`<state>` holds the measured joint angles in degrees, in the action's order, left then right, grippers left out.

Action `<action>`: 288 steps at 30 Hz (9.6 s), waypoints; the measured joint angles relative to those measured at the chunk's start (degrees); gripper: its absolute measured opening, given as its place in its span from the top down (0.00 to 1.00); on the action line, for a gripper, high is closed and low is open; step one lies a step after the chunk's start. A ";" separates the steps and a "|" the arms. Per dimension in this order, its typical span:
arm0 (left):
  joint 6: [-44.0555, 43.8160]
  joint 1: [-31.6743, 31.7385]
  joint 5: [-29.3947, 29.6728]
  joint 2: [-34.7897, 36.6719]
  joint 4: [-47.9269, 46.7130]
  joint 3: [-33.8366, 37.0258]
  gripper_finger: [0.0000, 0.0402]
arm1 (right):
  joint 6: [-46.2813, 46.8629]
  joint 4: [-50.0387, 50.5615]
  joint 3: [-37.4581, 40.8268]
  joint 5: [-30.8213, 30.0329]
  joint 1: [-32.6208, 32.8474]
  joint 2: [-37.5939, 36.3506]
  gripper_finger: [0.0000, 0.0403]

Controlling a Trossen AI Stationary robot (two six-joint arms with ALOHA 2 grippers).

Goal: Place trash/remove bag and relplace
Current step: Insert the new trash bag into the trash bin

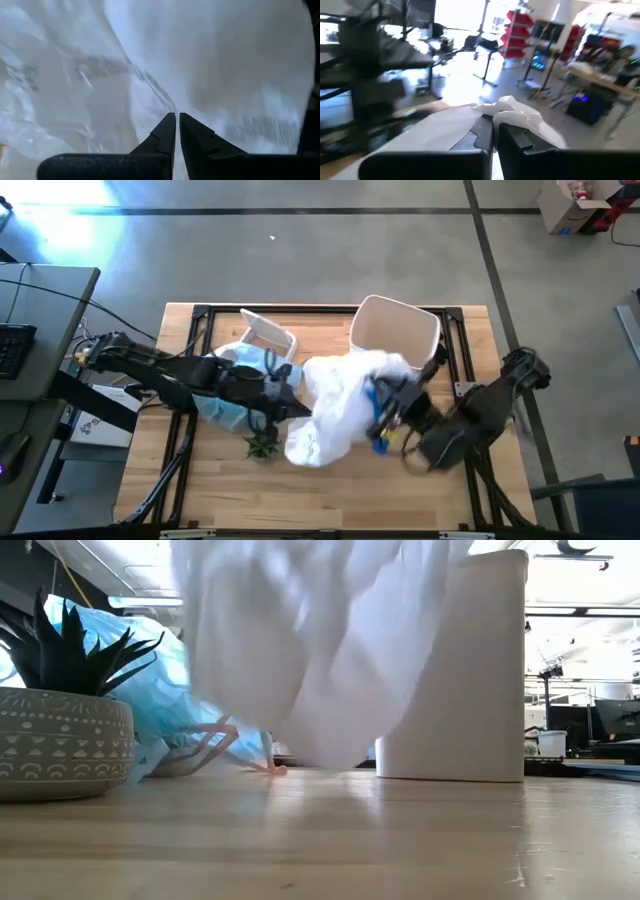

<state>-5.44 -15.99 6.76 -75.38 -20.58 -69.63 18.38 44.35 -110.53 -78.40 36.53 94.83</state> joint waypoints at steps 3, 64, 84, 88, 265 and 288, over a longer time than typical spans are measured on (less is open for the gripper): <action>-0.30 -1.61 2.02 2.41 -0.85 0.00 0.98 | -12.14 -2.16 -8.36 -0.23 -3.04 -0.02 1.00; 29.54 34.55 -31.52 -47.02 -5.50 -63.76 0.98 | -78.48 -37.85 -24.35 18.94 -24.54 -6.91 1.00; 32.20 31.04 -7.64 -45.76 -32.63 -63.89 0.98 | -55.67 -8.11 -24.38 16.31 -27.65 -8.52 1.00; 31.44 29.95 -9.11 -43.48 -33.34 -63.89 0.98 | -51.57 -4.06 -24.38 15.85 -28.69 -8.48 1.00; 24.09 31.89 -5.11 -31.40 -50.93 -48.69 0.95 | 71.53 45.78 43.44 16.20 -4.58 -34.94 0.70; 23.48 27.76 -4.04 -26.68 -49.49 -48.17 0.95 | 4.30 -13.90 43.83 33.09 -35.30 -35.05 0.70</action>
<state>18.04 11.77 2.72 -102.05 -70.08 -117.80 22.68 30.46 -66.70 -45.32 1.24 59.77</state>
